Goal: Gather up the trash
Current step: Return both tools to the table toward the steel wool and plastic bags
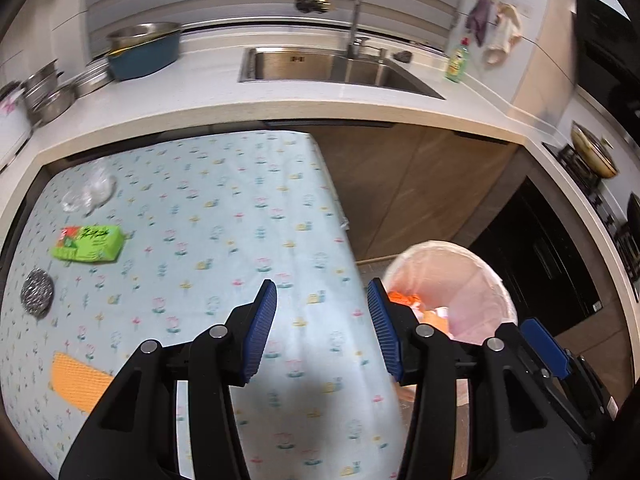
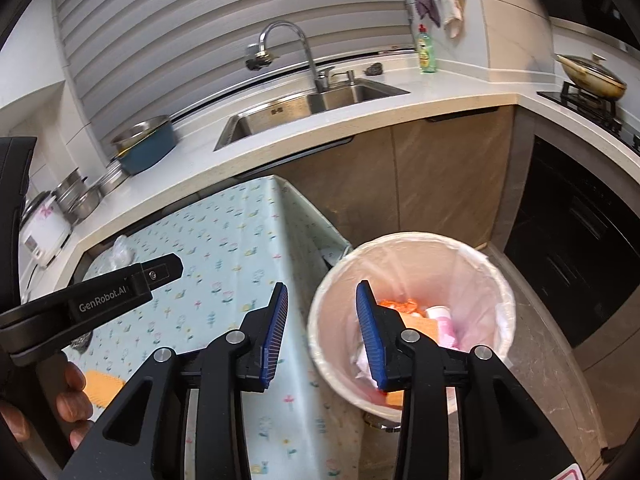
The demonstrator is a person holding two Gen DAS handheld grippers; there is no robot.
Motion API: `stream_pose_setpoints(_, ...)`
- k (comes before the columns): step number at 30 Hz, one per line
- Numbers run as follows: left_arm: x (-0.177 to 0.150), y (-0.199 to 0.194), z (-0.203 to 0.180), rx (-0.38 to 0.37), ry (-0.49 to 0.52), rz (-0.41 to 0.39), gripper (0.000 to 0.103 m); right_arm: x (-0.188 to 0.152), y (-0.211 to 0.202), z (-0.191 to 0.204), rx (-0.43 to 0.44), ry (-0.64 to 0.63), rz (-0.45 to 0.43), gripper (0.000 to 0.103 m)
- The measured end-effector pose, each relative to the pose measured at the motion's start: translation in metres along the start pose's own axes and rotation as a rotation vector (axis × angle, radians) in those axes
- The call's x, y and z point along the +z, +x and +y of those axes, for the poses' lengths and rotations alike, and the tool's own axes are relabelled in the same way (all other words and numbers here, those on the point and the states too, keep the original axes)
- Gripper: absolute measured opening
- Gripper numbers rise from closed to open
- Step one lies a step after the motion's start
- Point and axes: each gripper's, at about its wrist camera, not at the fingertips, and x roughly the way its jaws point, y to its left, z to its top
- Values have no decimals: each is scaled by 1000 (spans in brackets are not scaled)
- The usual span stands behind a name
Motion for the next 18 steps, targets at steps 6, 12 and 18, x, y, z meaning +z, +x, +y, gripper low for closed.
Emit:
stream_pose_setpoints(6, -7, -11, 57, 87, -53, -26, 57, -5, 5, 42, 44, -56, 12, 39)
stream_pose_setpoints(12, -14, -20, 120, 159, -117, -25, 57, -14, 18, 92, 102, -107, 43, 39)
stream_pose_setpoints(18, -23, -28, 185, 250, -177, -32, 69, -26, 31, 148, 154, -171, 76, 44)
